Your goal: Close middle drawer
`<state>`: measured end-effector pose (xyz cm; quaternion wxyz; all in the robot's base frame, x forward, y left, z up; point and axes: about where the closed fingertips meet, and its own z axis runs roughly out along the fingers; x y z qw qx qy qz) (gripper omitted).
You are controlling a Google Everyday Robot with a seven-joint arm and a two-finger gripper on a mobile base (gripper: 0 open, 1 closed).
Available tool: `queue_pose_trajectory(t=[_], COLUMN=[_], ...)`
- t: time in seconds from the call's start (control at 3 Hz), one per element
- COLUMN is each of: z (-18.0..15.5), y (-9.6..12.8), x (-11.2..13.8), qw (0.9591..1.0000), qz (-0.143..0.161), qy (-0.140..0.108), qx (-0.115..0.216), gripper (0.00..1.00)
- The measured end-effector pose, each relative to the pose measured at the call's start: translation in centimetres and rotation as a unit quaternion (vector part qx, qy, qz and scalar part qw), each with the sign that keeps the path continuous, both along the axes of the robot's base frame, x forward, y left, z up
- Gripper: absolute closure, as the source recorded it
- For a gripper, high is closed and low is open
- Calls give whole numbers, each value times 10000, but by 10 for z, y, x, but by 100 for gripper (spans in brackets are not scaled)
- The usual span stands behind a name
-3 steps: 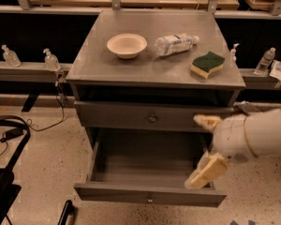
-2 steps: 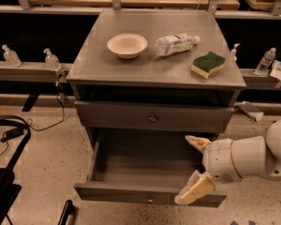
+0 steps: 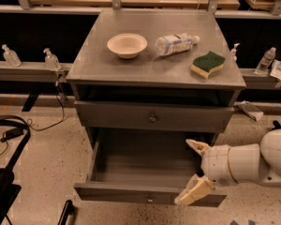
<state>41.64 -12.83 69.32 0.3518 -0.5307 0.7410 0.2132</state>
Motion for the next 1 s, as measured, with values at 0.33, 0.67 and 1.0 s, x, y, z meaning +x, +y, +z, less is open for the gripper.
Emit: queue_pose_trajectory(t=[0.33,0.67,1.0], z=[-59,-109,-141], y=[-5,-12,-5], x=[0,-1,-7], qw=[9995,9966,9939], qz=[150,474,584], qy=[-144,-267,-150], qx=[218,623,928], gripper=[0,0,0])
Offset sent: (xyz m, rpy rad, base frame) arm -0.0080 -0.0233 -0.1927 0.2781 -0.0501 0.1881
